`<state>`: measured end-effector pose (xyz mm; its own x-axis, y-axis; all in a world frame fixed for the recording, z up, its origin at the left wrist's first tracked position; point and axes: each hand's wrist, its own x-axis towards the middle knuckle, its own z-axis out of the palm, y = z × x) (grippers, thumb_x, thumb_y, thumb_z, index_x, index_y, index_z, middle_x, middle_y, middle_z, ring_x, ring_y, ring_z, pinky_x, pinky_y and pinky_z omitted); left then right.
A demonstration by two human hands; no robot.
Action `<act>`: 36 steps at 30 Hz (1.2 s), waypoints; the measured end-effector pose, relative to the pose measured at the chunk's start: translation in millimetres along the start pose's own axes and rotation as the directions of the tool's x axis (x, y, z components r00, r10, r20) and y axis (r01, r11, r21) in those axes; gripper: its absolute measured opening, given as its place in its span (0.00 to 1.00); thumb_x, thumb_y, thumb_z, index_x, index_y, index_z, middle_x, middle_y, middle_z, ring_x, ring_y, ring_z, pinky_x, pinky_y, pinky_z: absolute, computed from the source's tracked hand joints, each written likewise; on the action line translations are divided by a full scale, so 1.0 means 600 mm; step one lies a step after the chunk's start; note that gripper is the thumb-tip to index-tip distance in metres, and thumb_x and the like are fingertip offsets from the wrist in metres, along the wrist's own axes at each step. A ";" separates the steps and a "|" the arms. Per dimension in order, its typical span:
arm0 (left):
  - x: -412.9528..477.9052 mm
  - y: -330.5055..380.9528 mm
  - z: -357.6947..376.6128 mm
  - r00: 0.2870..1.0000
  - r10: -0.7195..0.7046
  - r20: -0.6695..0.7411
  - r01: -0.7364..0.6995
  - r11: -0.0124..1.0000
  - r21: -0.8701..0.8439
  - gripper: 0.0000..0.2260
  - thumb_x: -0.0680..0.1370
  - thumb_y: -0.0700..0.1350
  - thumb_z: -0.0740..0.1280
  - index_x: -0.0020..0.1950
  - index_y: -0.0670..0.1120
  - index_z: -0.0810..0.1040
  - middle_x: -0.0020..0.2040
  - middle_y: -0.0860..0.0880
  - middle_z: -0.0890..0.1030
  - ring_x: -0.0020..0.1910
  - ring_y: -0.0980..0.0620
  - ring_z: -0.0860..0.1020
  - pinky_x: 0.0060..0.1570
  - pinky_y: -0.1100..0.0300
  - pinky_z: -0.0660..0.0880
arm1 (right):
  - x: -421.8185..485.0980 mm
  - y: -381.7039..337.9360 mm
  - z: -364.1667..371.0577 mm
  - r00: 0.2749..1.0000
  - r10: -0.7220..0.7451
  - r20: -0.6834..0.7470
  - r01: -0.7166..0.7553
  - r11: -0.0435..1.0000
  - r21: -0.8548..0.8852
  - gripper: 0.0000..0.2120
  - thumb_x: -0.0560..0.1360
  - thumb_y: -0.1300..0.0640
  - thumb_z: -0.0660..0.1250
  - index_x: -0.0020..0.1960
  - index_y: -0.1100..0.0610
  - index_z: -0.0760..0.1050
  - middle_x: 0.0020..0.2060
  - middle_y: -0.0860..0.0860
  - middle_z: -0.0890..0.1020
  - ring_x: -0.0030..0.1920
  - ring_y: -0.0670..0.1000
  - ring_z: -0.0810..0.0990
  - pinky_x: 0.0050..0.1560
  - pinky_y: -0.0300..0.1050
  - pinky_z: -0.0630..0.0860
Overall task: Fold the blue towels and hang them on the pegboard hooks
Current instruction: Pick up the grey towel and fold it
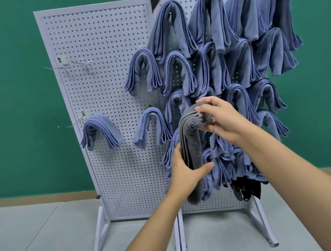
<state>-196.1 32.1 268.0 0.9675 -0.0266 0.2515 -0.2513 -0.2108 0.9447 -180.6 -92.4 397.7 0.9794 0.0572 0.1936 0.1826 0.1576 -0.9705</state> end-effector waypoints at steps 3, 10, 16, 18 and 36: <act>0.003 -0.012 0.012 0.976 0.112 -0.188 -0.065 0.968 0.241 0.39 0.68 0.49 0.76 0.74 0.53 0.59 0.69 0.53 0.70 0.66 0.53 0.70 0.66 0.50 0.69 | -0.006 -0.012 -0.011 0.999 0.030 -0.035 -0.026 0.992 0.122 0.04 0.78 0.64 0.63 0.49 0.56 0.73 0.47 0.56 0.78 0.40 0.52 0.79 0.38 0.46 0.83; 0.005 0.024 -0.072 0.941 0.234 -0.247 -0.167 0.950 0.263 0.17 0.76 0.37 0.65 0.60 0.55 0.75 0.43 0.56 0.80 0.31 0.63 0.74 0.30 0.68 0.68 | -0.029 -0.010 -0.080 0.989 0.147 -0.022 -0.128 0.917 0.378 0.05 0.79 0.61 0.61 0.47 0.60 0.75 0.43 0.56 0.80 0.44 0.51 0.79 0.42 0.42 0.81; 0.026 0.071 -0.154 0.929 0.238 -0.284 -0.103 0.902 0.420 0.12 0.75 0.41 0.66 0.57 0.53 0.78 0.43 0.54 0.82 0.35 0.54 0.78 0.36 0.56 0.76 | -0.030 0.064 -0.099 0.926 0.373 0.052 -0.373 0.928 -0.012 0.09 0.76 0.60 0.66 0.54 0.61 0.78 0.54 0.59 0.80 0.50 0.56 0.78 0.52 0.46 0.78; 0.028 0.090 -0.170 0.923 0.219 -0.315 -0.060 0.894 0.445 0.12 0.75 0.42 0.66 0.56 0.52 0.78 0.44 0.53 0.82 0.37 0.52 0.78 0.39 0.55 0.77 | -0.025 0.073 -0.078 0.960 0.279 0.006 -0.270 0.933 -0.239 0.10 0.78 0.60 0.64 0.57 0.59 0.79 0.54 0.54 0.78 0.49 0.52 0.74 0.49 0.40 0.74; 0.034 0.158 -0.317 0.936 0.208 -0.283 0.021 0.770 0.637 0.13 0.70 0.44 0.71 0.53 0.55 0.80 0.49 0.56 0.83 0.49 0.54 0.79 0.44 0.60 0.74 | 0.022 0.029 0.183 0.895 -0.370 0.250 0.403 0.428 -0.808 0.20 0.76 0.57 0.63 0.67 0.47 0.71 0.56 0.48 0.81 0.52 0.52 0.79 0.44 0.45 0.73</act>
<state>-205.3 197.2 402.9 0.8459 0.2075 0.4914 -0.1553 -0.7856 0.5990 -173.7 19.4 399.1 0.7871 0.2394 0.5685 0.5429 -0.7065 -0.4541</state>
